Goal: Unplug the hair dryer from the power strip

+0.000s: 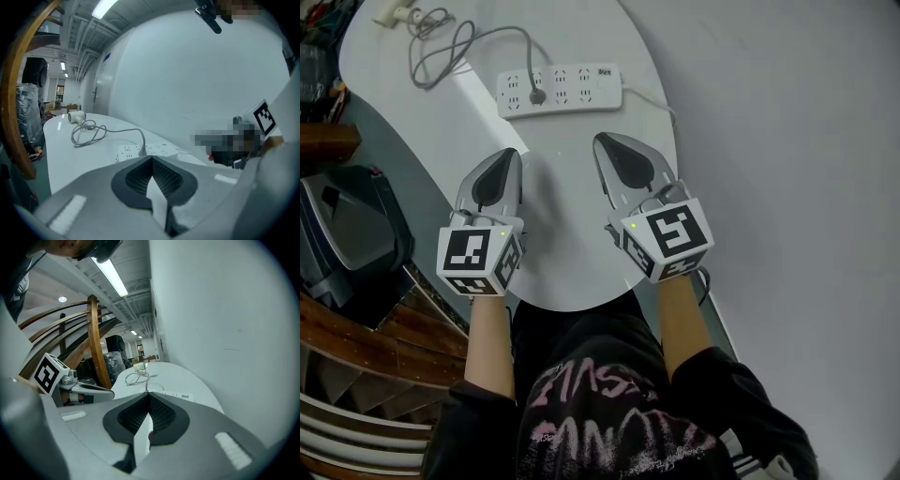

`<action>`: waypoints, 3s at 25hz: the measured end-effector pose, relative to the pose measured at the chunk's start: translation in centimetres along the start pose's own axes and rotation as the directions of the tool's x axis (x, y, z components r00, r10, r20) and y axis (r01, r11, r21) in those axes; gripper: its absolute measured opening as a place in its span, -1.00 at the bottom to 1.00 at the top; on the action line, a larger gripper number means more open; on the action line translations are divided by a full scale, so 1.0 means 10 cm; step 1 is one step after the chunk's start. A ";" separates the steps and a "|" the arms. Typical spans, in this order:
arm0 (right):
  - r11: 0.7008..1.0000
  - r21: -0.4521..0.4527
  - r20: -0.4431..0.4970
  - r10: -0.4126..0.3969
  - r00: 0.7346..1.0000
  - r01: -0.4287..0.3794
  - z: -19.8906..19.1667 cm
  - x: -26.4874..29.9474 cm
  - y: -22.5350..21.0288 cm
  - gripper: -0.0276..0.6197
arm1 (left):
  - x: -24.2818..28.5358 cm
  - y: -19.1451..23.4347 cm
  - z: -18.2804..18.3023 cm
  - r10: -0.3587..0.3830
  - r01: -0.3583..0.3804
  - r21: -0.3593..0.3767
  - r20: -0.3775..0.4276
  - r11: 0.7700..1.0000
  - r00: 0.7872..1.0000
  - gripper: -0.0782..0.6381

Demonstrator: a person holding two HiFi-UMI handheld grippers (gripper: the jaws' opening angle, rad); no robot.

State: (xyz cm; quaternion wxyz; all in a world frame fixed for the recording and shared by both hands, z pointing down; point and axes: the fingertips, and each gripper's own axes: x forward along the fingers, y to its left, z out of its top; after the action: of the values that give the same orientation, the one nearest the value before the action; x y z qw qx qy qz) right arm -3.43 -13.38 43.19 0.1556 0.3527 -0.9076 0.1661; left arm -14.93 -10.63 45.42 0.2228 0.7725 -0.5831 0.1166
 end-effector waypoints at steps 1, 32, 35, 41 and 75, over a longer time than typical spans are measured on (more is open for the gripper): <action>1.000 -0.001 -0.001 0.000 1.000 0.000 0.00 0.00 0.00 -0.88 | 0.00 0.00 0.00 0.000 0.000 -0.003 0.000 1.000 1.000 -0.78; 0.946 -0.276 -0.280 0.090 0.956 -0.170 -0.04 0.81 -0.09 -0.73 | -0.01 0.10 -0.03 0.013 -0.013 -0.023 -0.015 1.000 1.000 -0.78; 0.939 -0.293 -0.308 0.087 0.947 -0.182 -0.06 0.90 -0.14 -0.67 | -0.01 0.13 -0.04 0.017 -0.018 -0.027 -0.016 0.999 1.000 -0.78; 0.933 -0.300 -0.367 0.078 0.927 -0.197 -0.16 1.09 -0.23 -0.66 | 0.02 0.12 -0.04 0.003 -0.003 -0.014 -0.025 1.000 1.000 -0.78; 0.897 -0.273 -0.642 0.098 0.760 -0.346 -0.45 1.31 -0.33 -0.59 | 0.22 0.13 0.09 -0.033 0.034 0.028 -0.036 0.999 0.999 -0.78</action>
State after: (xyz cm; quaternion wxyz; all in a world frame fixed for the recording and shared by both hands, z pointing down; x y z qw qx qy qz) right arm -9.62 -21.51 53.09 0.4847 0.1305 -0.8576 0.1119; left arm -15.63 -13.27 45.89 0.2240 0.7831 -0.5644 0.1347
